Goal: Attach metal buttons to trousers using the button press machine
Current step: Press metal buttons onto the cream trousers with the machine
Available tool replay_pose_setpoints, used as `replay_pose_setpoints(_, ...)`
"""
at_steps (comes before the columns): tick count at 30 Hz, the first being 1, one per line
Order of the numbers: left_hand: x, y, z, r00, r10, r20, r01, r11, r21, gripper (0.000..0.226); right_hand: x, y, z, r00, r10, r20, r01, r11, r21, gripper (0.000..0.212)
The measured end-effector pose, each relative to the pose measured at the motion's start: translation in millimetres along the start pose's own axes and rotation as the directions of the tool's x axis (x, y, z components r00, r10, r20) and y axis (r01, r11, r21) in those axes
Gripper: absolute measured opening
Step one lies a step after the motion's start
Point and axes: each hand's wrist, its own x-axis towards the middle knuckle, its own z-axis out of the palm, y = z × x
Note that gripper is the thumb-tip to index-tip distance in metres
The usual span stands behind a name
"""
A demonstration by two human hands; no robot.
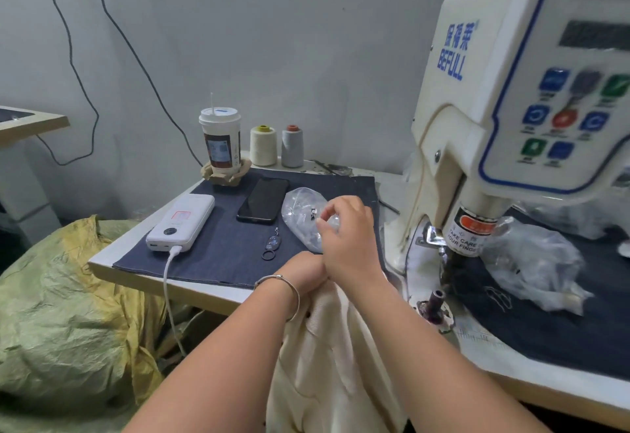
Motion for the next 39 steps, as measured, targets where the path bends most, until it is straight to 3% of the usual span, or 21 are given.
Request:
replay_pose_setpoints(2,-1,-1,3,0.996,-0.057,-0.067,0.049,0.993,-0.112,0.024,-40,-11,-17,0.996,-0.079,-0.051,0.084,0.991,0.102,0.008)
replay_pose_setpoints(4,-1,-3,3,0.989,-0.069,-0.131,0.054,0.992,-0.117,0.018,-78,-16,-39,0.986,-0.122,-0.113,0.141,0.974,0.177,0.005)
replay_pose_setpoints(6,-1,-2,3,0.996,-0.06,-0.068,0.055,0.995,-0.08,0.029,-109,-11,-65,0.97,-0.161,-0.184,0.193,0.966,0.173,0.005)
replay_pose_setpoints(8,0,-1,0,0.994,-0.103,-0.027,0.101,0.992,-0.078,0.041,-127,6,-95,0.943,-0.218,-0.251,0.236,0.971,0.046,0.005)
replay_pose_setpoints(10,1,-3,1,0.988,-0.152,-0.017,0.151,0.987,-0.06,0.038,-132,33,-126,0.928,-0.26,-0.266,0.218,0.96,-0.178,0.011)
replay_pose_setpoints(12,3,-4,2,0.987,-0.159,-0.016,0.157,0.985,-0.07,0.035,-125,68,-158,0.952,-0.189,-0.24,0.09,0.925,-0.369,0.016)
replay_pose_setpoints(15,9,-7,1,0.985,-0.174,-0.01,0.173,0.983,-0.058,0.033,-105,113,-199,0.989,-0.006,-0.15,-0.071,0.86,-0.505,0.015)
replay_pose_setpoints(21,9,-9,1,0.979,-0.203,-0.004,0.202,0.974,-0.1,0.023,-95,163,-218,0.993,0.076,0.088,0.002,0.749,-0.663,0.01)
replay_pose_setpoints(29,5,-6,4,0.977,-0.213,0.0,0.211,0.968,-0.139,0.026,-101,170,-217,0.997,0.07,0.015,-0.049,0.827,-0.559,0.014)
replay_pose_setpoints(35,3,-4,4,0.976,-0.219,-0.005,0.216,0.965,-0.148,0.029,-97,171,-223,0.947,0.279,-0.157,-0.311,0.917,-0.25,0.021)
replay_pose_setpoints(39,2,-4,4,0.975,-0.223,0.004,0.221,0.965,-0.14,0.031,-96,172,-225,0.937,0.31,-0.158,-0.338,0.921,-0.195,0.018)
